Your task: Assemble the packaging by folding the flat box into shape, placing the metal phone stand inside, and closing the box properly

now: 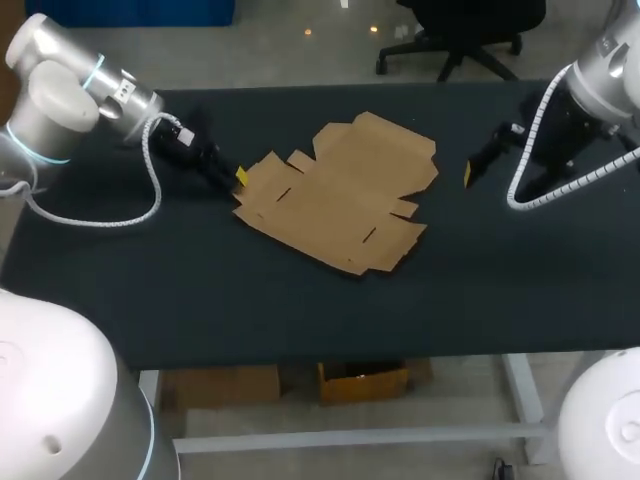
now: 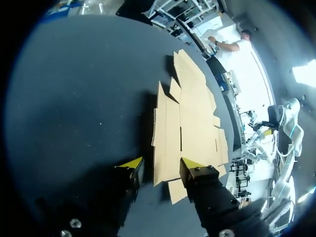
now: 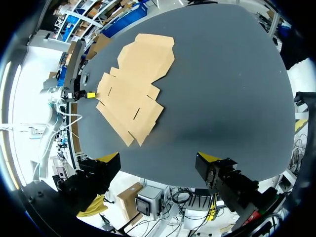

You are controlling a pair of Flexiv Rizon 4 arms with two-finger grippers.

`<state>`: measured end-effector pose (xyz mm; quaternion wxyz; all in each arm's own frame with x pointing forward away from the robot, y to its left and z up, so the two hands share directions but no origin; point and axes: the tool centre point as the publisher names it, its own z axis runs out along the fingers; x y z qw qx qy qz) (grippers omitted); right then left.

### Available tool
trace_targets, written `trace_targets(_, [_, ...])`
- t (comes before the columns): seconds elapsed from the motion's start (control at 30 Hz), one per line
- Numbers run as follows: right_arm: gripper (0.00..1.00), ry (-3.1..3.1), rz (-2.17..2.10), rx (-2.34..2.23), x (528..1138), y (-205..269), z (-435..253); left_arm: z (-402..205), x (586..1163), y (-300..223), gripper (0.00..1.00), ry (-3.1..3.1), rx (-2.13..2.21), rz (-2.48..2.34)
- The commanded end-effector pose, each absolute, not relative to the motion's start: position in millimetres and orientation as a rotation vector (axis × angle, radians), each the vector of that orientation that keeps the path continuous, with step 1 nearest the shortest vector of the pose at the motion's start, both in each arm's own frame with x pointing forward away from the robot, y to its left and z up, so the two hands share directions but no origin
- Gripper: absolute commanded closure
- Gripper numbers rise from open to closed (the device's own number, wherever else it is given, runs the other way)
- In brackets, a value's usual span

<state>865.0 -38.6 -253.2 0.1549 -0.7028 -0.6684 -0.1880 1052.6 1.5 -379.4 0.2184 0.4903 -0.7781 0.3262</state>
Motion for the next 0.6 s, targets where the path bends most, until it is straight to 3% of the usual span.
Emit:
trace_targets(0.03, [0.0, -1.913, -0.534, -2.011, 864.4, -40.1, -250.8, -364.9, 1052.5, 3.1, 0.0, -2.187, 1.331, 0.873])
trace_targets(0.6, [0.0, -1.907, -0.52, -2.015, 864.8, -36.9, -253.6, -359.5, 1090.1, -7.9, 0.0, -2.227, 1.087, 0.603])
